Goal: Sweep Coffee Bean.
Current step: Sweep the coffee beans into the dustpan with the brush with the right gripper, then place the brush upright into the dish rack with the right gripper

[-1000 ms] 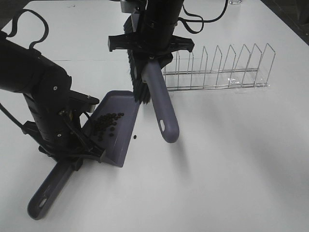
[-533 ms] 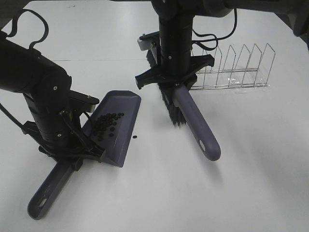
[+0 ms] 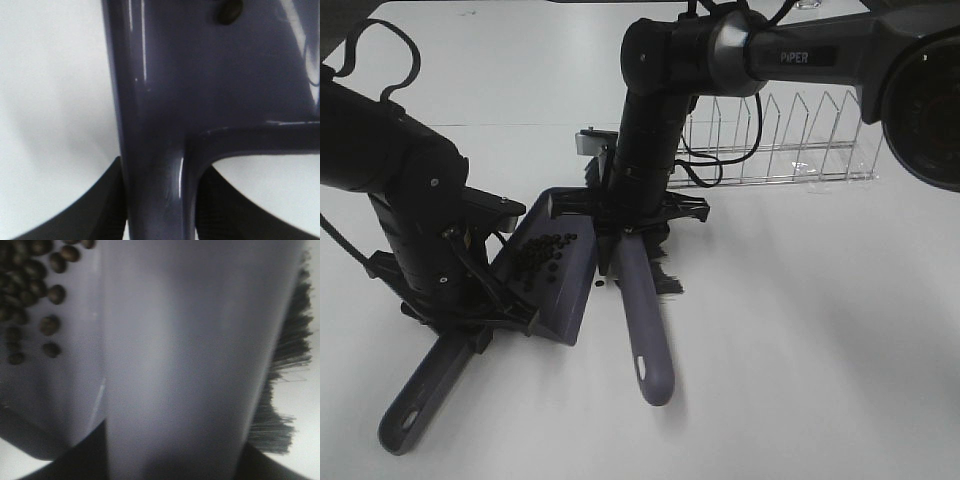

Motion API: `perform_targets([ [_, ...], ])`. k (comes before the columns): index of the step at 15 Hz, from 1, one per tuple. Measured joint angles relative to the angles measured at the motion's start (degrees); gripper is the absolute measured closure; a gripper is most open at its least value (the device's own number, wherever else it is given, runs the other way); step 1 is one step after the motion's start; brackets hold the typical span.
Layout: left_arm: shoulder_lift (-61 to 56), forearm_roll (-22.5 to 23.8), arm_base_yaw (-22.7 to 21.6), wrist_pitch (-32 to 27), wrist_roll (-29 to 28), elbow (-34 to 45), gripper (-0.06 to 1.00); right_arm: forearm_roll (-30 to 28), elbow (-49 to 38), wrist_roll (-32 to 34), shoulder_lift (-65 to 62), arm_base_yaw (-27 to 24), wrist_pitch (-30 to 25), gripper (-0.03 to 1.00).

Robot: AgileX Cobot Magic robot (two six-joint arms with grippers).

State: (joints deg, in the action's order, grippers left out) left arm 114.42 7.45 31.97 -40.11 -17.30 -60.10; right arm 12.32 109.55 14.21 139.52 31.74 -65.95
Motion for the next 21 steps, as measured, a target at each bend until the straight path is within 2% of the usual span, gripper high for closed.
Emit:
perform_targets([
  [2,0.0,0.0,0.0,0.34,0.0,0.0,0.6,6.65,0.0,-3.09,0.17,0.0,2.52,0.67],
  [5,0.0,0.17,0.0,0.52,-0.11,0.0,0.61,15.64,0.57,-9.34,0.63,0.0,3.55,0.67],
  [7,0.0,0.4,0.0,0.86,-0.11,0.0,0.61,17.93,3.09,-10.89,0.63,0.0,2.75,0.67],
  [9,0.0,0.46,0.0,1.32,0.0,0.0,0.61,15.76,5.9,-10.66,0.63,0.0,0.52,0.67],
  [13,0.0,0.52,0.0,1.38,0.0,0.0,0.61,5.33,10.89,-7.22,0.63,0.0,-4.01,0.67],
  [18,0.0,0.52,0.0,1.38,0.0,0.0,0.61,5.9,20.68,-6.7,0.52,0.0,-4.07,0.67],
  [20,0.0,0.52,0.0,1.38,0.0,0.0,0.61,5.5,21.43,-6.19,-0.46,0.0,-4.18,0.67],
  [21,0.0,0.52,0.0,1.38,0.06,0.0,0.61,3.5,21.43,-6.13,-2.81,0.0,-4.24,0.67],
])
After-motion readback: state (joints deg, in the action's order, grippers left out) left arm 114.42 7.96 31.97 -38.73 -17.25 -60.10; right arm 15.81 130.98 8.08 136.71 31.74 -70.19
